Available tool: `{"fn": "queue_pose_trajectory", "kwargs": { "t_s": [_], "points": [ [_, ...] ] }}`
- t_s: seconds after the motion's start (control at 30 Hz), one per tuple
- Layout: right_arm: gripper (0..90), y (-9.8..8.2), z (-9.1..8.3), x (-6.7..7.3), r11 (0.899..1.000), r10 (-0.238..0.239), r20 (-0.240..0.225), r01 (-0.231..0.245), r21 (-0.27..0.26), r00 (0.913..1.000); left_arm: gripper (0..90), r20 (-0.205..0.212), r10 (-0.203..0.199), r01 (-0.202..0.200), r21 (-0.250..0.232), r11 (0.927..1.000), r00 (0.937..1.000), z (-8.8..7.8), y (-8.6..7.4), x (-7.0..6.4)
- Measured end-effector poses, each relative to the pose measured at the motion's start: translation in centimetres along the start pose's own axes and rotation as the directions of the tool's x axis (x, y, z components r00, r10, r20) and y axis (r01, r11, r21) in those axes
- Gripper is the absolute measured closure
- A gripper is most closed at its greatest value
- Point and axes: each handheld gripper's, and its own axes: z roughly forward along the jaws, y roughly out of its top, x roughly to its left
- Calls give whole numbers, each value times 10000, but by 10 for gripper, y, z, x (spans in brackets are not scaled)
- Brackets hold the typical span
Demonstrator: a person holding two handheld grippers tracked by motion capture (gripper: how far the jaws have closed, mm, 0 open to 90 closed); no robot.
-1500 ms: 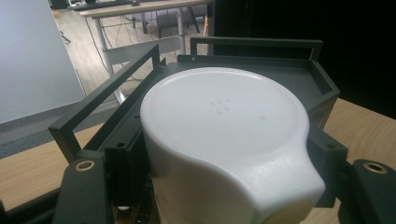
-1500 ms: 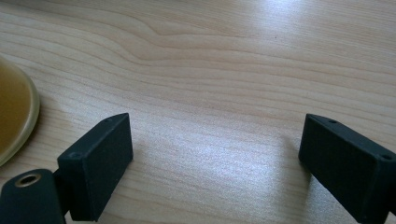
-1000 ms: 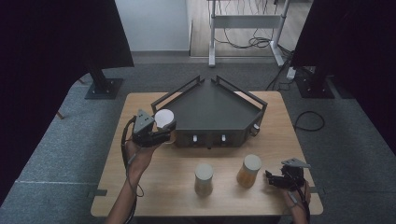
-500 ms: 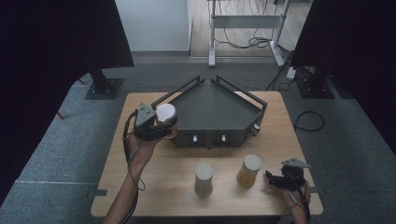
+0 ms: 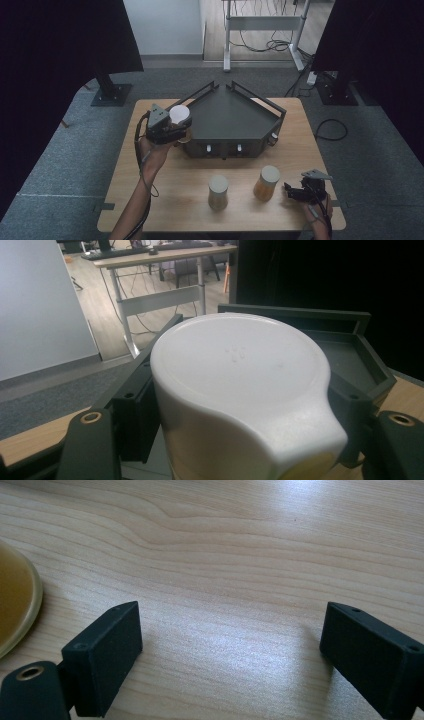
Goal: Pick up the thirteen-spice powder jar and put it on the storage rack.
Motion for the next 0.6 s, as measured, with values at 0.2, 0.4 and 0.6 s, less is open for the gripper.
{"fn": "queue_pose_trajectory", "kwargs": {
  "t_s": [0.2, 0.4, 0.6],
  "points": [
    [93, 0, 0, 0, 10000, -10, -9, 10, -1, 10000, 303, -33, -38, 38, 35, 10000, 10000, 6, 3, 2],
    [93, 0, 0, 0, 10000, -14, -14, 14, 0, 10000, 303, -28, -76, 76, 32, 10000, 10000, 12, 6, 3],
    [93, 0, 0, -1, 10000, -20, -21, 20, -1, 10000, 303, -19, -141, 141, 26, 9999, 9999, 18, 9, 4]
  ]
}}
